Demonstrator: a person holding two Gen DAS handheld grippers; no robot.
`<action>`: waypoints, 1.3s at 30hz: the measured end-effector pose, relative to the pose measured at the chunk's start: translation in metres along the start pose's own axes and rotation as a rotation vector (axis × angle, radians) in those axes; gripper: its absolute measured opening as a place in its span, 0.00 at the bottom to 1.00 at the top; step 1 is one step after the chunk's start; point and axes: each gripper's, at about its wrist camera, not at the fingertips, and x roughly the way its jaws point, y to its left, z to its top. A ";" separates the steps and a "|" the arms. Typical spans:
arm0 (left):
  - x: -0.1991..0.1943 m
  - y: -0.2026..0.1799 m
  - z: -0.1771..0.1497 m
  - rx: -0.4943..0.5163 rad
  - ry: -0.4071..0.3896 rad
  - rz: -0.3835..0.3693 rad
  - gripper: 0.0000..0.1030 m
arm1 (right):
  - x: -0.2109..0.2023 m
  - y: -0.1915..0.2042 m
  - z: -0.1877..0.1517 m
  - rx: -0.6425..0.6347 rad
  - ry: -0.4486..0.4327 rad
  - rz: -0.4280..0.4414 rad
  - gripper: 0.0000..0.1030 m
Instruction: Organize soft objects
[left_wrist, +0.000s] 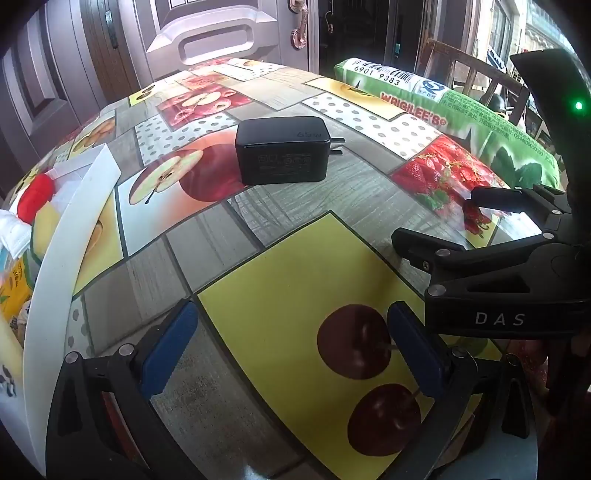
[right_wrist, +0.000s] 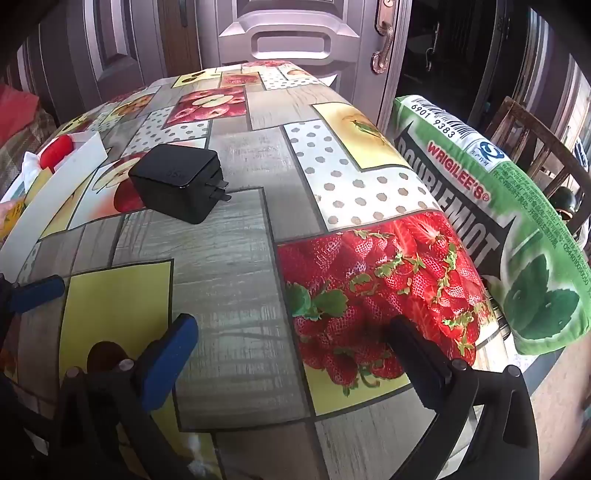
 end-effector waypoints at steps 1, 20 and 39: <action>-0.001 0.000 0.000 0.000 0.000 0.000 0.99 | 0.000 0.001 0.000 -0.001 0.000 0.000 1.00; 0.001 0.000 0.000 0.000 0.001 0.000 0.99 | 0.001 -0.001 0.000 0.014 0.000 0.020 1.00; 0.001 0.000 0.000 -0.001 0.001 -0.001 0.99 | 0.002 -0.002 0.000 0.016 0.000 0.023 1.00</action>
